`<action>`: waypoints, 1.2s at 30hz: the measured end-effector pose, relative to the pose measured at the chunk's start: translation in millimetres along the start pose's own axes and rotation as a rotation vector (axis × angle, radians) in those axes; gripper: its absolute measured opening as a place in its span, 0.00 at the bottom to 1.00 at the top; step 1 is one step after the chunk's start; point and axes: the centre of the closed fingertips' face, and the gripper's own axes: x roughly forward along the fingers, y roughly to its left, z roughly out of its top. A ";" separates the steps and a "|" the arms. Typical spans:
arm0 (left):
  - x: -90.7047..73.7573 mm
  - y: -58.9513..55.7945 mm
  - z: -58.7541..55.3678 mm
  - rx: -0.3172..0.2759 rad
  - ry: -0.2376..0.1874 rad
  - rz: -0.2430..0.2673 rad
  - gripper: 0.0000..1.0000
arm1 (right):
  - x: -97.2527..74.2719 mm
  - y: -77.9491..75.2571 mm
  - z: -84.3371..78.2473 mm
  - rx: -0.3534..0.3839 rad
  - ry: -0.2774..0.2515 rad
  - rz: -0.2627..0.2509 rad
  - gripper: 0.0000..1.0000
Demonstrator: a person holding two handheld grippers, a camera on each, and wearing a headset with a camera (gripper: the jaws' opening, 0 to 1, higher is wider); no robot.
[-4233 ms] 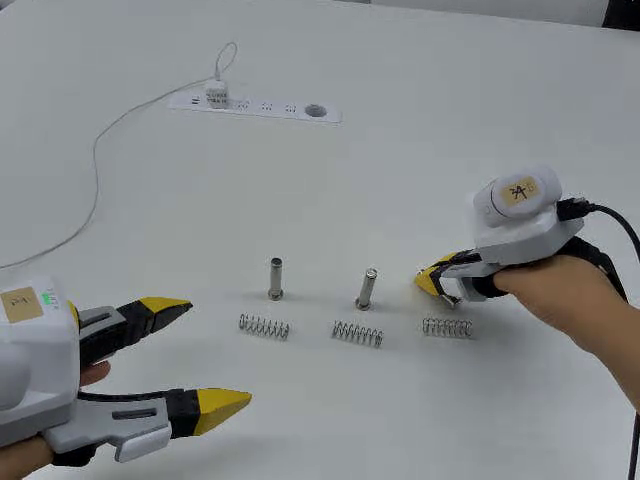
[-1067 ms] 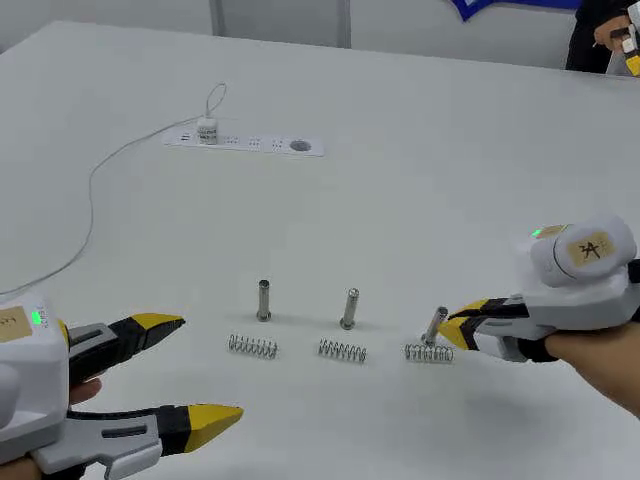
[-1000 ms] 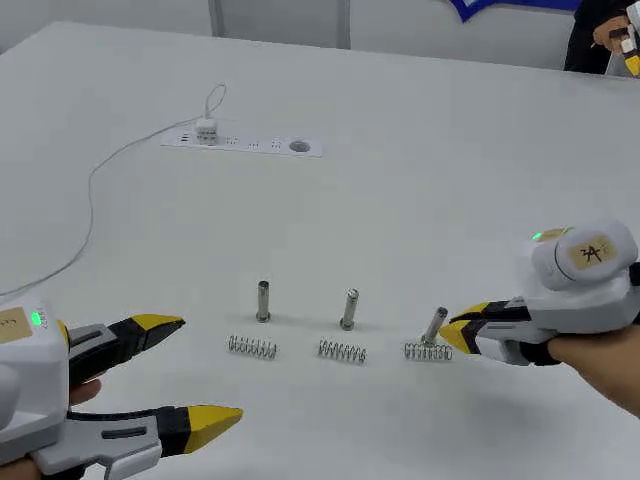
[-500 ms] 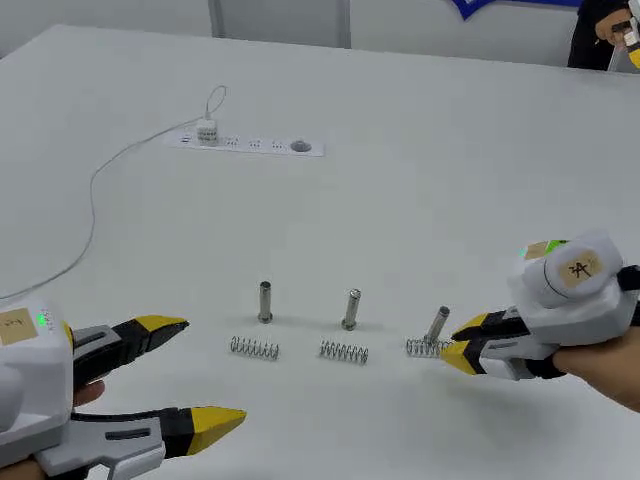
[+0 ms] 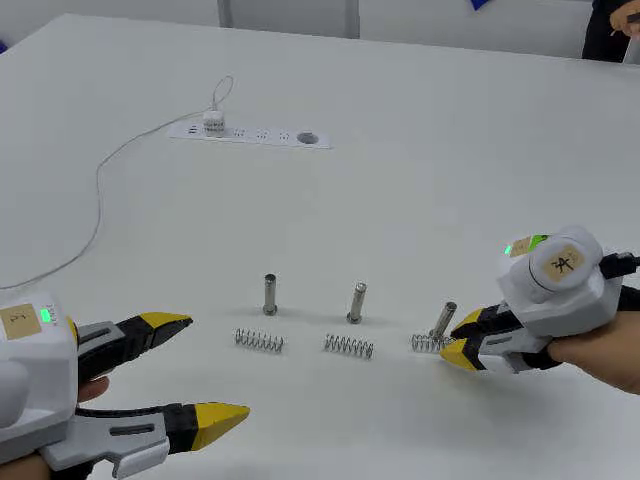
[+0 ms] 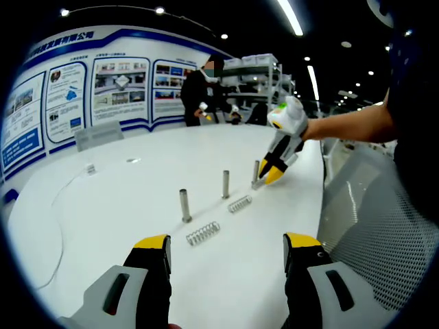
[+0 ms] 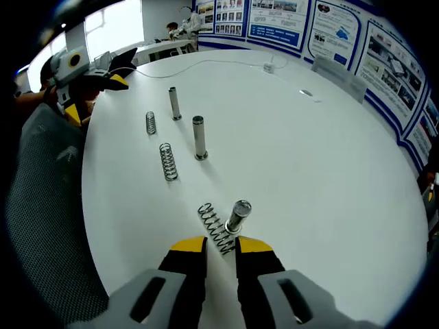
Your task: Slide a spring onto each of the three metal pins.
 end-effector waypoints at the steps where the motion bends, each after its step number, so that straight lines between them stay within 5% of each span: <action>1: 0.0 0.0 -0.2 -0.001 0.000 0.000 0.68 | 0.4 0.6 -0.3 -0.002 0.003 0.005 0.17; 36: 15.1 -18.9 5.6 0.063 0.020 -0.106 0.67 | -5.0 23.3 -7.5 -0.120 0.095 0.042 0.11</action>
